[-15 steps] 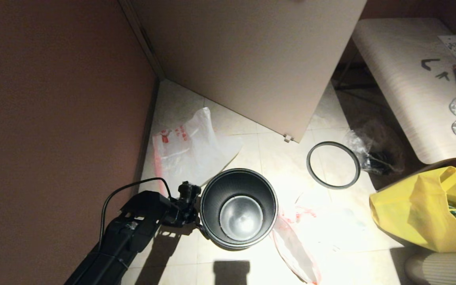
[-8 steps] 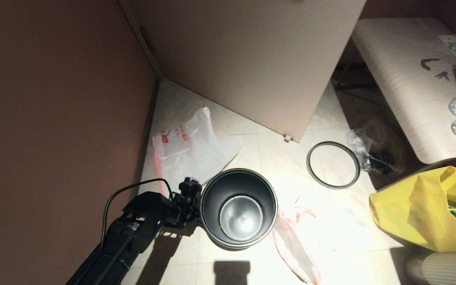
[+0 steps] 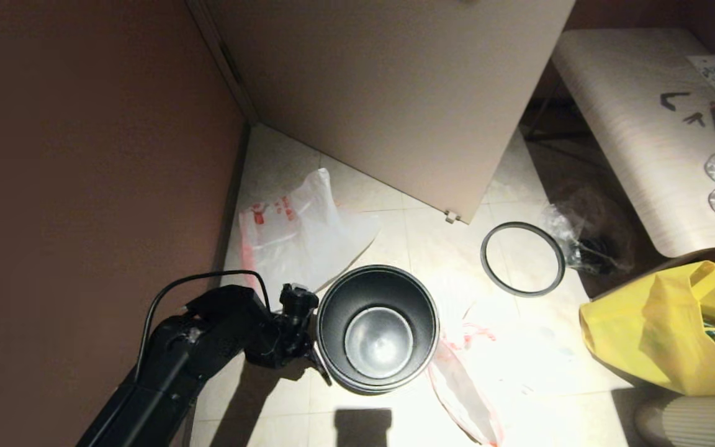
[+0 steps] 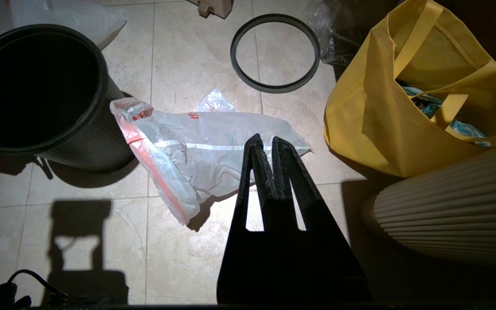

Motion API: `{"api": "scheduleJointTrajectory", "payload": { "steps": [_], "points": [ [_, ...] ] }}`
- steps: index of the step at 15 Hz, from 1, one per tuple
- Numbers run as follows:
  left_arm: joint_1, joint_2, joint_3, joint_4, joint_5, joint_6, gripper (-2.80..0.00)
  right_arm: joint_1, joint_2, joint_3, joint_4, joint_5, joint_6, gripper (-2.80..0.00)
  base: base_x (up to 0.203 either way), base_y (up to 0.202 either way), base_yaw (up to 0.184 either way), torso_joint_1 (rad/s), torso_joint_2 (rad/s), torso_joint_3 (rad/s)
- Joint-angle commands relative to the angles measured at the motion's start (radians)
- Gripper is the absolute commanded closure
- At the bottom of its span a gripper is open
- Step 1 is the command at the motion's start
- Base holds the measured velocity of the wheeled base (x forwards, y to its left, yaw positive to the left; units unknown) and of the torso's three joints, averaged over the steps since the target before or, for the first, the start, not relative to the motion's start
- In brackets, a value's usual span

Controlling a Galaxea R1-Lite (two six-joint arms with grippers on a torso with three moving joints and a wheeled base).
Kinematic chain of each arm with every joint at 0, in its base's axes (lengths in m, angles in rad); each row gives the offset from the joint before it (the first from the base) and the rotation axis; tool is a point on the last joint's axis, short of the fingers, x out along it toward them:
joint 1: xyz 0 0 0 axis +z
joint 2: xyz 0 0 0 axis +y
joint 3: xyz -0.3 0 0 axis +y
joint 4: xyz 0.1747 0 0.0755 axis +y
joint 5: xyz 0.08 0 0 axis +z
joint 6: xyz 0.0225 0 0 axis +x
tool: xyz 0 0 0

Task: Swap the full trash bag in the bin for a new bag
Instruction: Pick up a new trash bag

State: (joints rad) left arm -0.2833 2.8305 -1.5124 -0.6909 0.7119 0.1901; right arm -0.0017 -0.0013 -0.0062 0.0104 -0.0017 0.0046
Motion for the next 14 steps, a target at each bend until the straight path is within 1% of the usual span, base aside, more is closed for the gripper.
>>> {"api": "scheduleJointTrajectory", "payload": {
  "steps": [1,4,6,8,10,12,14],
  "points": [
    [-0.019,-0.134,0.140,-0.005,0.004,-0.041,0.00,0.000,0.001,0.000,0.000,0.000,0.000,0.00,0.000,0.000,0.000,0.000,0.00,0.000],
    [-0.046,-0.270,0.367,-0.008,0.004,-0.147,0.00,0.000,0.001,0.000,0.000,0.000,0.000,0.00,0.000,0.000,0.000,0.000,0.00,0.000],
    [-0.058,-0.343,0.452,-0.009,0.002,-0.209,0.00,0.000,0.001,0.000,0.000,0.000,0.000,0.00,0.000,0.000,0.000,0.000,0.00,0.000],
    [-0.073,-0.378,0.496,-0.009,0.004,-0.252,0.00,0.000,0.001,0.000,0.000,0.000,0.000,0.00,0.000,0.000,0.000,0.000,0.00,0.000],
    [-0.085,-0.430,0.558,-0.007,0.004,-0.281,0.00,0.000,0.001,0.000,0.000,0.000,0.000,0.00,0.000,0.000,0.000,0.000,0.00,0.000],
    [-0.091,-0.454,0.587,-0.007,0.000,-0.290,0.00,0.000,0.001,0.000,0.000,0.000,0.000,0.00,0.000,0.000,0.000,0.000,0.00,0.000],
    [-0.093,-0.436,0.567,-0.007,0.000,-0.284,0.00,0.000,0.001,0.000,0.000,0.000,0.000,0.00,0.000,0.000,0.000,0.000,0.00,0.000]
  ]
}}
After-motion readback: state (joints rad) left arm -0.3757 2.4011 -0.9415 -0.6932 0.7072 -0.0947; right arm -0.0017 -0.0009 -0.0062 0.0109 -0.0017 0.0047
